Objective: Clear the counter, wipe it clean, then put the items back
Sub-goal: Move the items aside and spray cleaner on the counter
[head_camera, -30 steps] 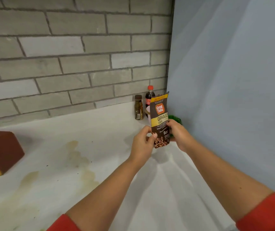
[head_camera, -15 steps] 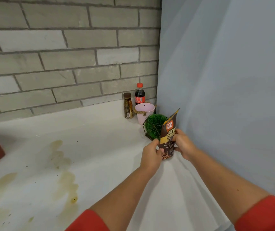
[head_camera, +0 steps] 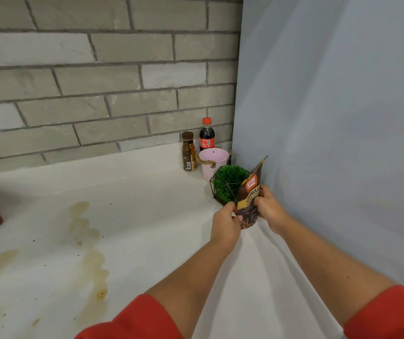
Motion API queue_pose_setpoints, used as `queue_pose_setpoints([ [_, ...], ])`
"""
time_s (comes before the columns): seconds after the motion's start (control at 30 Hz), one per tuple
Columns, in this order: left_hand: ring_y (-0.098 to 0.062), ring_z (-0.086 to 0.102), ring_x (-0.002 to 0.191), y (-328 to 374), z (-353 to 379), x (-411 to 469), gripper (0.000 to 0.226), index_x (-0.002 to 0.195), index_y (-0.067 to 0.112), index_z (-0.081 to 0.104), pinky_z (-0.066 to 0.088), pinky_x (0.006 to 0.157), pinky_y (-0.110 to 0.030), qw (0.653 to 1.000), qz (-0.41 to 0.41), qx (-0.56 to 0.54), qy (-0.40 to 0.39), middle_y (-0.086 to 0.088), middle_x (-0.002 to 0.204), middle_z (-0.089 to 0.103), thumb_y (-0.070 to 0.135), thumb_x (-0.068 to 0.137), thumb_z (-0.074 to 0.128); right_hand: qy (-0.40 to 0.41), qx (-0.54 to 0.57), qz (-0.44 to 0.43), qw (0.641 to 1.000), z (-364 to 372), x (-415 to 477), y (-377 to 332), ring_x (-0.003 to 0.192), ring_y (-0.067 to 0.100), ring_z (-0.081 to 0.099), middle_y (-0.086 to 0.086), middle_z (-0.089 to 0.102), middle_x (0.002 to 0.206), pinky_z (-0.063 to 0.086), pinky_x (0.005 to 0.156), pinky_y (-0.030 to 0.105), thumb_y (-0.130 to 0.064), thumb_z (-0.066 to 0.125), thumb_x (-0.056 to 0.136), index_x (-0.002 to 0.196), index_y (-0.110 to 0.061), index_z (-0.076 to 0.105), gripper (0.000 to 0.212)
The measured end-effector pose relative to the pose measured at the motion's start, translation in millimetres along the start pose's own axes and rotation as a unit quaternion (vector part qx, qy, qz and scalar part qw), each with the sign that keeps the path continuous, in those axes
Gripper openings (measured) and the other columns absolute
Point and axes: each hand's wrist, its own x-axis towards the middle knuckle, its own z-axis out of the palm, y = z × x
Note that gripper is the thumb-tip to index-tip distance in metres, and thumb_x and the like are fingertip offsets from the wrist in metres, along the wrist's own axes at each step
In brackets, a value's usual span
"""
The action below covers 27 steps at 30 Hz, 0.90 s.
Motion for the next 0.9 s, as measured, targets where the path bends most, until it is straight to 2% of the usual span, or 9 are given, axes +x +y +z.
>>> queue_pose_setpoints([
  [0.13, -0.012, 0.053, 0.088, -1.6, 1.4, -0.7, 0.025, 0.114, 0.006, 0.058, 0.042, 0.073, -0.018, 1.0, 0.005, -0.007, 0.0, -0.008, 0.111, 0.063, 0.004, 0.089, 0.054, -0.005, -0.018, 0.001, 1.0, -2.1, -3.1, 1.8, 0.105, 0.022, 0.05, 0.012, 0.048, 0.137, 0.045, 0.086, 0.037, 0.006, 0.034, 0.091, 0.144, -0.014, 0.027, 0.057],
  [0.27, -0.017, 0.062, 0.084, -3.3, -2.0, -4.1, 0.027, 0.114, 0.007, 0.053, 0.05, 0.076, -0.026, 1.0, -0.002, -0.014, -0.014, -0.008, 0.115, 0.06, 0.009, 0.088, 0.059, 0.001, -0.047, 0.019, 0.999, -2.5, -8.0, 2.4, 0.104, 0.023, 0.05, 0.016, 0.049, 0.135, 0.046, 0.089, 0.038, 0.004, 0.038, 0.089, 0.142, -0.013, 0.029, 0.057],
  [0.37, -0.016, 0.06, 0.08, -4.2, -8.1, -7.6, 0.028, 0.114, 0.009, 0.051, 0.046, 0.072, -0.024, 1.0, -0.008, 0.001, -0.014, -0.005, 0.117, 0.055, 0.011, 0.088, 0.06, 0.004, -0.074, 0.032, 0.997, -0.2, -16.0, 2.1, 0.102, 0.022, 0.047, 0.016, 0.05, 0.133, 0.04, 0.08, 0.033, 0.003, 0.04, 0.089, 0.14, -0.011, 0.032, 0.054],
  [0.43, -0.014, 0.056, 0.08, -4.3, -14.0, -11.7, 0.029, 0.115, 0.01, 0.051, 0.042, 0.074, -0.021, 1.0, -0.011, 0.012, -0.009, -0.003, 0.118, 0.053, 0.012, 0.088, 0.061, 0.014, -0.097, 0.036, 0.995, 1.6, -21.5, 2.0, 0.101, 0.023, 0.046, 0.015, 0.051, 0.131, 0.043, 0.083, 0.037, 0.0, 0.043, 0.091, 0.139, -0.012, 0.033, 0.051],
  [0.5, -0.017, 0.057, 0.086, -5.3, -21.7, -17.3, 0.028, 0.115, 0.011, 0.051, 0.043, 0.078, -0.022, 1.0, -0.01, 0.016, -0.005, -0.003, 0.118, 0.053, 0.013, 0.089, 0.061, 0.026, -0.12, 0.046, 0.991, 3.8, -29.2, 1.5, 0.103, 0.026, 0.047, 0.012, 0.051, 0.121, 0.045, 0.092, 0.045, -0.004, 0.045, 0.091, 0.137, -0.012, 0.036, 0.047],
  [0.53, -0.019, 0.058, 0.09, -6.3, -25.8, -20.0, 0.027, 0.114, 0.011, 0.052, 0.043, 0.08, -0.023, 1.0, -0.008, 0.018, -0.003, -0.003, 0.117, 0.053, 0.014, 0.089, 0.06, 0.029, -0.127, 0.055, 0.99, 4.7, -32.7, 1.6, 0.103, 0.027, 0.047, 0.011, 0.05, 0.114, 0.045, 0.092, 0.045, -0.005, 0.047, 0.091, 0.135, -0.011, 0.038, 0.046],
  [0.63, -0.017, 0.053, 0.089, -9.7, -42.3, -30.2, 0.025, 0.113, 0.01, 0.052, 0.043, 0.082, -0.026, 1.0, -0.002, 0.019, -0.001, -0.002, 0.109, 0.053, 0.014, 0.09, 0.059, 0.034, -0.147, 0.094, 0.984, 10.0, -44.3, 3.0, 0.096, 0.026, 0.046, 0.01, 0.048, 0.101, 0.046, 0.077, 0.04, -0.006, 0.052, 0.088, 0.126, -0.008, 0.045, 0.038],
  [0.73, -0.016, 0.053, 0.085, -13.1, -65.0, -44.2, 0.023, 0.112, 0.01, 0.053, 0.045, 0.076, -0.027, 1.0, -0.009, 0.002, 0.005, 0.002, 0.098, 0.053, 0.015, 0.091, 0.058, 0.025, -0.171, 0.144, 0.974, 21.3, -60.1, -0.1, 0.081, 0.025, 0.049, 0.011, 0.048, 0.085, 0.046, 0.068, 0.036, -0.011, 0.056, 0.089, 0.122, -0.005, 0.048, 0.035],
  [0.9, -0.015, 0.052, 0.078, -20.6, -119.1, -73.7, 0.019, 0.111, 0.011, 0.053, 0.041, 0.056, -0.019, 0.999, -0.023, -0.003, 0.035, 0.001, 0.092, 0.054, 0.018, 0.093, 0.054, -0.024, -0.214, 0.154, 0.964, 65.2, -91.1, -13.2, 0.087, 0.028, 0.056, 0.017, 0.054, 0.107, 0.049, 0.069, 0.035, -0.018, 0.055, 0.092, 0.123, -0.002, 0.046, 0.035],
])
